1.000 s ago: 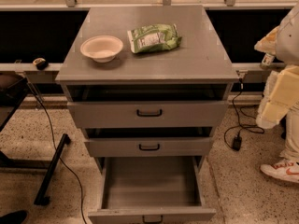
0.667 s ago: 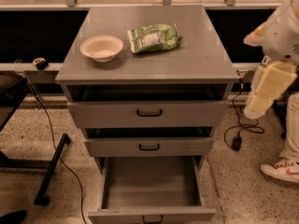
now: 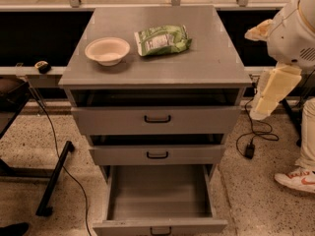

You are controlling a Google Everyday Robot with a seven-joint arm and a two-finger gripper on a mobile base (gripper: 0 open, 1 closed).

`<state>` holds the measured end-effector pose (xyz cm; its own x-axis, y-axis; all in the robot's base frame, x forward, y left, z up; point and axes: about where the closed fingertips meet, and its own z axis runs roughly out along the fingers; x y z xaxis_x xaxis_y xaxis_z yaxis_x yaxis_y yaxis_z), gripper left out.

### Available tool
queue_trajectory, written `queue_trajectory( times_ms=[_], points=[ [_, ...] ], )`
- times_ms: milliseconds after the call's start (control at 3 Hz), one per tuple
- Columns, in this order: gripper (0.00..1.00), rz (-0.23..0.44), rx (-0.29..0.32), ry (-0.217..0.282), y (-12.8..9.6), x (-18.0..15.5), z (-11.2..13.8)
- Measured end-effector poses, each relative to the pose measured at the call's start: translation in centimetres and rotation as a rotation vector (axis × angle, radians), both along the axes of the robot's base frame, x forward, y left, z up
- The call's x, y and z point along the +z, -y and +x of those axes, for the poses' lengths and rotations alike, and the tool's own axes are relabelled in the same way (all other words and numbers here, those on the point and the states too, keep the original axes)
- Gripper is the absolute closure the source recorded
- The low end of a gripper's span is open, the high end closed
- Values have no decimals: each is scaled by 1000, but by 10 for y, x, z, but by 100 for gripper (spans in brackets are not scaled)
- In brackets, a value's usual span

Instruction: Place green jalapeno chip bag into bottom drawer

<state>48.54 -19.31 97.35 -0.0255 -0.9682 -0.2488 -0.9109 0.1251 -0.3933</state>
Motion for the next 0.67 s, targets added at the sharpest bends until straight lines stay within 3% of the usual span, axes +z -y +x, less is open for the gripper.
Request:
queue_trajectory(
  times_ms=[333, 667],
  points=[
    [0, -24, -11, 21, -9, -11, 23],
    [0, -53, -11, 139, -14, -13, 79]
  ],
)
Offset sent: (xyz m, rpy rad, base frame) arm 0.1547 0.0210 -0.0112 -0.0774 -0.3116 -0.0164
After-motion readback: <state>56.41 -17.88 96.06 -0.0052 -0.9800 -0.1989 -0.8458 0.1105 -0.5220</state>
